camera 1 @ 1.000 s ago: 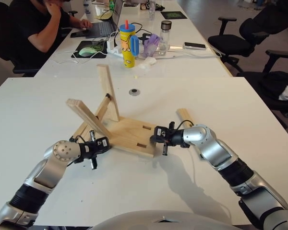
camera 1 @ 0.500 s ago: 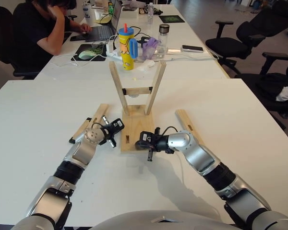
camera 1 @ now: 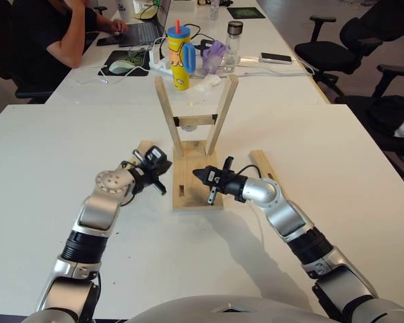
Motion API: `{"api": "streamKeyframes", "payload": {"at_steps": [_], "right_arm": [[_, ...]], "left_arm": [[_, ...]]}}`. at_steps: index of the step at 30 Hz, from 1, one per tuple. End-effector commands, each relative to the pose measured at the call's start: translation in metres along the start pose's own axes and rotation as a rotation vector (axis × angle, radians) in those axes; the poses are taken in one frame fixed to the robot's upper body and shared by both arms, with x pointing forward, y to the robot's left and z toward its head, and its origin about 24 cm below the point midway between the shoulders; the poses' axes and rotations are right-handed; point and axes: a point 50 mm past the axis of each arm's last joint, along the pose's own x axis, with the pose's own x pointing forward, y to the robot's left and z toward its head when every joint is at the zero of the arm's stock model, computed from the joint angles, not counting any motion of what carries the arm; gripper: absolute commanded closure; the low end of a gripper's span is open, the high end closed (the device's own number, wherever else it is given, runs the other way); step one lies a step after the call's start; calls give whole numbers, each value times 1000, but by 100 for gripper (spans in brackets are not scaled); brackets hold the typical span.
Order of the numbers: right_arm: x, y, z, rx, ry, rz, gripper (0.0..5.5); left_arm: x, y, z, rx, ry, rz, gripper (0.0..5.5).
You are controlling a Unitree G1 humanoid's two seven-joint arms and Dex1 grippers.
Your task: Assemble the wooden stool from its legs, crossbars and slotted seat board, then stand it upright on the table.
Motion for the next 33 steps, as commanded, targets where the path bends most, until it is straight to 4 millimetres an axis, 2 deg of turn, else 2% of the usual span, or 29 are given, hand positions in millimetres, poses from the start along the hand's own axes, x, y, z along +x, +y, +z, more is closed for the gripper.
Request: {"api": "streamKeyframes", "payload": {"at_steps": [1,3,6,9,15,32,33], "right_arm": [[-10,-12,1,322,-83,-160,478],[-14,-15,-1,473,-125,-272,453],[-18,-18,-5,596,-141,-371,415],[-21,-21,-10,630,-119,-429,371],[-22,-29,-10,646,-106,-413,277],[-16,-24,-15,678,-53,-391,271],[-16,-24,-15,678,-51,-392,267]], "left_arm": [[-30,45,-1,33,56,136,480],[-42,58,-17,12,114,152,455],[-54,66,-38,-41,170,149,419],[-63,74,-61,-95,224,167,378],[-66,70,-94,-178,296,135,287],[-67,56,-133,-248,478,34,282],[-67,55,-133,-261,482,30,300]]}}
